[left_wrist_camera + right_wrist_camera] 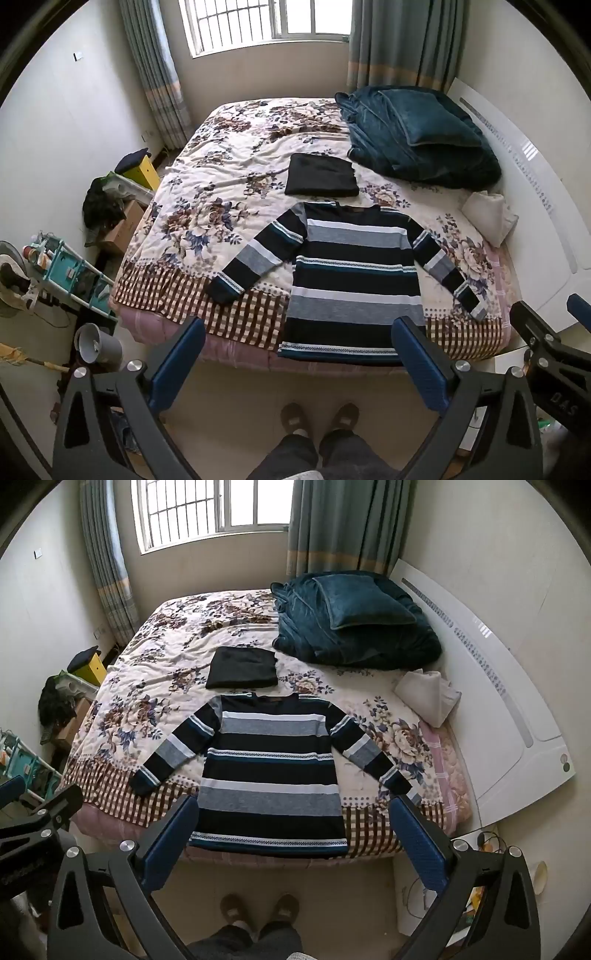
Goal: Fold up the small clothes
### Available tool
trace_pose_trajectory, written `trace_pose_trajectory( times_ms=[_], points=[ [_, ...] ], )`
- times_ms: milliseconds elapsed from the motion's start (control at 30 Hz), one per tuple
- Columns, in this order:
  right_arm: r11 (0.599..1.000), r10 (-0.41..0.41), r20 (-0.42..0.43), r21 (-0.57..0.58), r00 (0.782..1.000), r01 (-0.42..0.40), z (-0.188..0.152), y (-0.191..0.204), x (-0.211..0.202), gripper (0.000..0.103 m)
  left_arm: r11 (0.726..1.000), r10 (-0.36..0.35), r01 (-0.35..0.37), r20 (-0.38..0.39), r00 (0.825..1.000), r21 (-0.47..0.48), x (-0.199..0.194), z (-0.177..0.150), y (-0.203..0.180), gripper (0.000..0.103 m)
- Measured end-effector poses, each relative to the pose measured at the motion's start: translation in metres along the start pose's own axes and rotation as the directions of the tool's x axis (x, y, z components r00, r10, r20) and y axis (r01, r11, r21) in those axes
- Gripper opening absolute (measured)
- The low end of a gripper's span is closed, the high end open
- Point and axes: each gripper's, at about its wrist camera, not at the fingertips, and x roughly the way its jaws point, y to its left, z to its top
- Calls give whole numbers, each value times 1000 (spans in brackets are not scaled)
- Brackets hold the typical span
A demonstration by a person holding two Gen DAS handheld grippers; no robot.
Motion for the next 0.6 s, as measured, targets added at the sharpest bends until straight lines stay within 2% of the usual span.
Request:
trace_pose_trajectory(
  times_ms=[267, 333, 600],
  points=[
    [1000, -2, 6, -4, 1000, 2, 1, -1, -2, 103, 1000, 16, -16, 0, 1000, 2, -5, 0, -5, 103],
    [1000, 0, 6, -4, 1000, 0, 1, -1, -3, 103, 1000, -5, 5, 0, 1000, -11, -4, 6, -7, 103],
    [1000, 0, 8, -4, 1000, 0, 2, -3, -5, 103, 1000, -12, 12, 0, 1000, -14, -8, 9, -5, 103]
  ],
)
